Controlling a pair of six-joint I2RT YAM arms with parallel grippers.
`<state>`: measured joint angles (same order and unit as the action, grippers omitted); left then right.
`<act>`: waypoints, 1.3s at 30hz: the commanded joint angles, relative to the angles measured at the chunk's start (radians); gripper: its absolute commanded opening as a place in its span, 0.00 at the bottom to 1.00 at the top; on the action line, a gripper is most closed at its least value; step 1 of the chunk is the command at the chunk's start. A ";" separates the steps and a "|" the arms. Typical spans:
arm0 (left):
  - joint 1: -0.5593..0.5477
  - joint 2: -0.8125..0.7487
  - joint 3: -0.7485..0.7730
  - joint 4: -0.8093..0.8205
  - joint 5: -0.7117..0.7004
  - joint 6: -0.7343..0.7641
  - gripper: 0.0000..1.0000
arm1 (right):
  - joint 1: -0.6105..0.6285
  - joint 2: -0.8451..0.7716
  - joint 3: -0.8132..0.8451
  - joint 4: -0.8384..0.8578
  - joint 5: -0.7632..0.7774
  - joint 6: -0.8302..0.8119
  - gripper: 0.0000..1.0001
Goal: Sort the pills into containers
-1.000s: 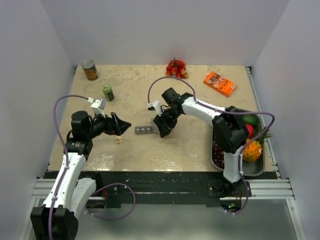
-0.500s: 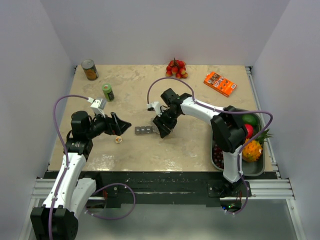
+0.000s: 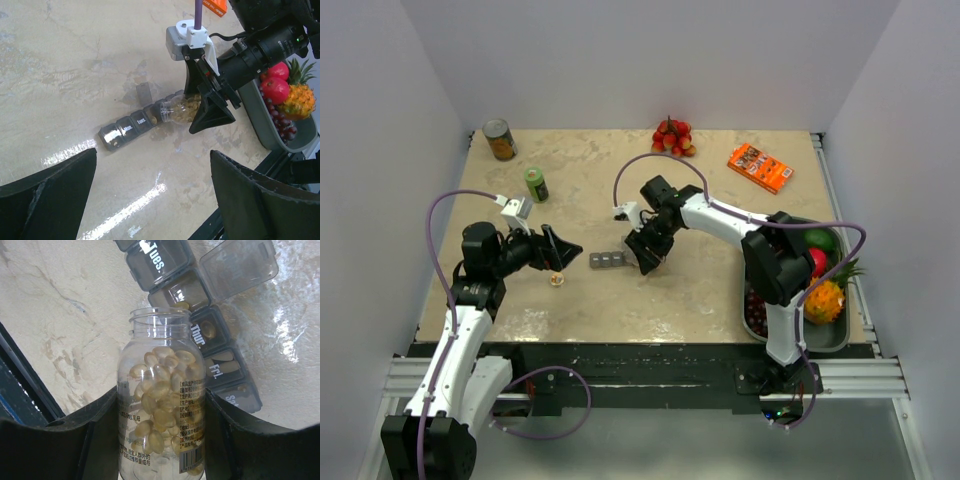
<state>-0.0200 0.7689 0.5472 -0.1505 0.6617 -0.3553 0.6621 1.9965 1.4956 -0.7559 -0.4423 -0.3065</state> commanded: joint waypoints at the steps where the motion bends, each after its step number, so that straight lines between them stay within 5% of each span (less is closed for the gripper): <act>1: 0.002 -0.013 0.005 0.039 0.016 0.012 0.99 | 0.008 0.002 0.051 -0.020 0.030 0.024 0.00; 39: 0.002 -0.014 0.005 0.039 0.019 0.012 0.99 | 0.042 0.025 0.098 -0.056 0.050 0.032 0.00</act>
<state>-0.0200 0.7639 0.5472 -0.1505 0.6655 -0.3553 0.6994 2.0243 1.5482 -0.8021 -0.3588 -0.2779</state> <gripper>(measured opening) 0.992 0.553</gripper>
